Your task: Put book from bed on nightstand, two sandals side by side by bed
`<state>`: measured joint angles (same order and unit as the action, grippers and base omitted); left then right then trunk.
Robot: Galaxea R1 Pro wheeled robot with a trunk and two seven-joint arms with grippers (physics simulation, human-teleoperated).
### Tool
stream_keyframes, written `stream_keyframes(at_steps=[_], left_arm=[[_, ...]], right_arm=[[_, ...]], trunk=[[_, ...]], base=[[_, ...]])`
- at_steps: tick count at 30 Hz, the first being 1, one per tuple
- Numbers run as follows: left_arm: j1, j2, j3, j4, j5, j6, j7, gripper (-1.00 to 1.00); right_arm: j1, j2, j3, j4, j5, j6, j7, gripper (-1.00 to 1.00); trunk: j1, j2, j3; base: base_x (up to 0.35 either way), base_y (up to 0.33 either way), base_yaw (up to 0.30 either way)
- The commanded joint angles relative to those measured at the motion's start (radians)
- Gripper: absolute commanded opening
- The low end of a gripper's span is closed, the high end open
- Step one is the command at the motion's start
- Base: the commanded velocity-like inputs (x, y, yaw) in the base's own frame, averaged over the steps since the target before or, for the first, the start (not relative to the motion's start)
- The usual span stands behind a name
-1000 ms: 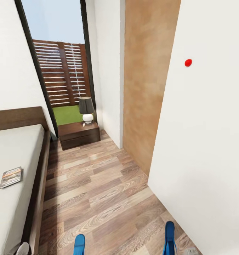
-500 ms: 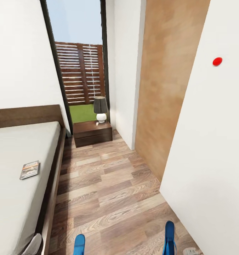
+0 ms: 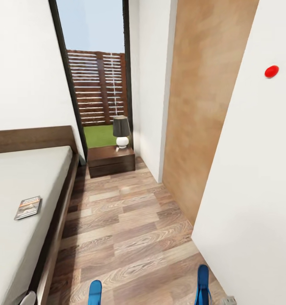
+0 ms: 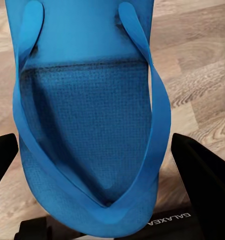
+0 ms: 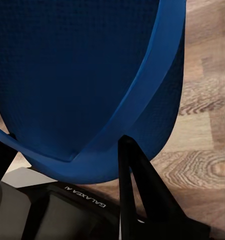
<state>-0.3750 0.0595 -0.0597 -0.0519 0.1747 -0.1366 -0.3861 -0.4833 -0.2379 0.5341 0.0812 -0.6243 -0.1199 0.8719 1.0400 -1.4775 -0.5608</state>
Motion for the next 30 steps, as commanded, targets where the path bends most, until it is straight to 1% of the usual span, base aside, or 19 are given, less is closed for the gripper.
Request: stream_keyframes(at_steps=[1,12,23,26,30], left_arm=[[-0.001,0.0,-0.006,0.001,0.009,-0.003,-0.003,-1.0],[-0.001,0.0,-0.006,0.001,0.009,-0.003,-0.003,-1.0],[-0.001,0.0,-0.006,0.001,0.009,-0.003,-0.003,-1.0],[-0.001,0.0,-0.006,0.001,0.009,-0.003,-0.003,-1.0],[-0.001,0.0,-0.006,0.001,0.009,-0.003,-0.003,-1.0]], right_arm=[[-0.001,0.001,0.007,0.003,-0.006,-0.007,0.004,-1.0],[-0.001,0.001,0.007,0.003,-0.006,-0.008,0.004,-1.0],[-0.001,0.001,0.007,0.003,-0.006,-0.009,0.004,-1.0],[-0.001,0.001,0.007,0.003,-0.005,-0.009,0.004,-1.0],[-0.001,0.001,0.007,0.003,-0.005,-0.009,0.004,-1.0]], trunk=[[0.0,0.0,-0.001],[0.0,0.0,-0.001],[0.0,0.0,-0.001],[0.0,0.0,-0.001],[0.0,0.0,-0.001]], base=[[0.211,-0.121,0.0],[0.205,-0.014,0.008],[0.038,0.0,0.21],[0.04,-0.036,0.063],[0.177,-0.16,0.011]])
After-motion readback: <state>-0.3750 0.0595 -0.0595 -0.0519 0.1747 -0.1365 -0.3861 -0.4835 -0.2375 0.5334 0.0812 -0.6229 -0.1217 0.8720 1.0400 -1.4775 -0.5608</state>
